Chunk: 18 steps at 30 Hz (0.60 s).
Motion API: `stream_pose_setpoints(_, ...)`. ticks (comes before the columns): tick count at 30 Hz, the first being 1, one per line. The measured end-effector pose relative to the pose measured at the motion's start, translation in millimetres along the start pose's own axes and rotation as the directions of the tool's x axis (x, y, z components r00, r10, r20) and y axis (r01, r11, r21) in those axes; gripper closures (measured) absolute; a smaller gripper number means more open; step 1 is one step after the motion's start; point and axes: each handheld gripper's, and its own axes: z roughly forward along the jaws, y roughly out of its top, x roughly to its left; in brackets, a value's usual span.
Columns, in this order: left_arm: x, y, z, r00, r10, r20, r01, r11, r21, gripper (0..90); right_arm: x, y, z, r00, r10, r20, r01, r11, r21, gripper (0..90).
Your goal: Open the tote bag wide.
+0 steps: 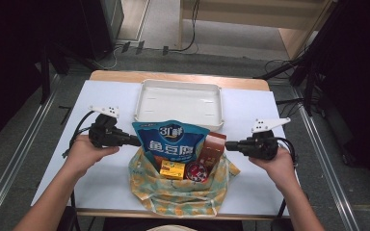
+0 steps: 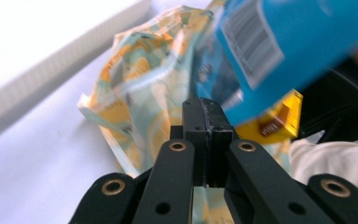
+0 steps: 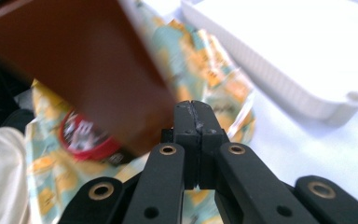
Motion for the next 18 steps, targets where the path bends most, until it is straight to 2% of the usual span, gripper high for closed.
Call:
stream_pose_setpoints(1, 0.0, 0.0, 0.0, 1.0000, 0.000, 0.000, 0.000, 1.0000, 0.000, 90.0, 0.0, 0.0, 0.0, 1.0000, 0.000, 0.000, 0.000, 1.000, 0.000, 90.0)
stream_pose_setpoints(3, 6.5, 5.5, 5.1, 0.9993, -0.019, 0.034, 0.019, 0.9997, -0.014, 90.0, -5.0, 9.0, 5.4, 0.9999, -0.010, -0.005, 0.010, 1.000, -0.007, 90.0)
stream_pose_setpoints(7, 9.1, 6.1, 11.6, 0.9992, -0.020, 0.034, 0.020, 0.9998, 0.002, 90.0, -3.4, 13.5, 13.1, 0.9995, -0.023, -0.023, 0.023, 1.000, -0.008, 90.0)
stream_pose_setpoints(11, 9.1, 4.0, 22.8, 0.9989, -0.013, 0.045, 0.011, 0.9996, 0.026, 90.0, -2.3, 10.7, 20.4, 0.9993, -0.027, -0.026, 0.027, 1.000, 0.004, 90.0)
stream_pose_setpoints(18, 12.5, -0.5, 35.8, 0.9991, -0.015, 0.040, 0.012, 0.9982, 0.059, 90.0, -5.2, 1.5, 27.4, 0.9996, -0.003, -0.027, 0.003, 1.000, 0.000, 90.0)
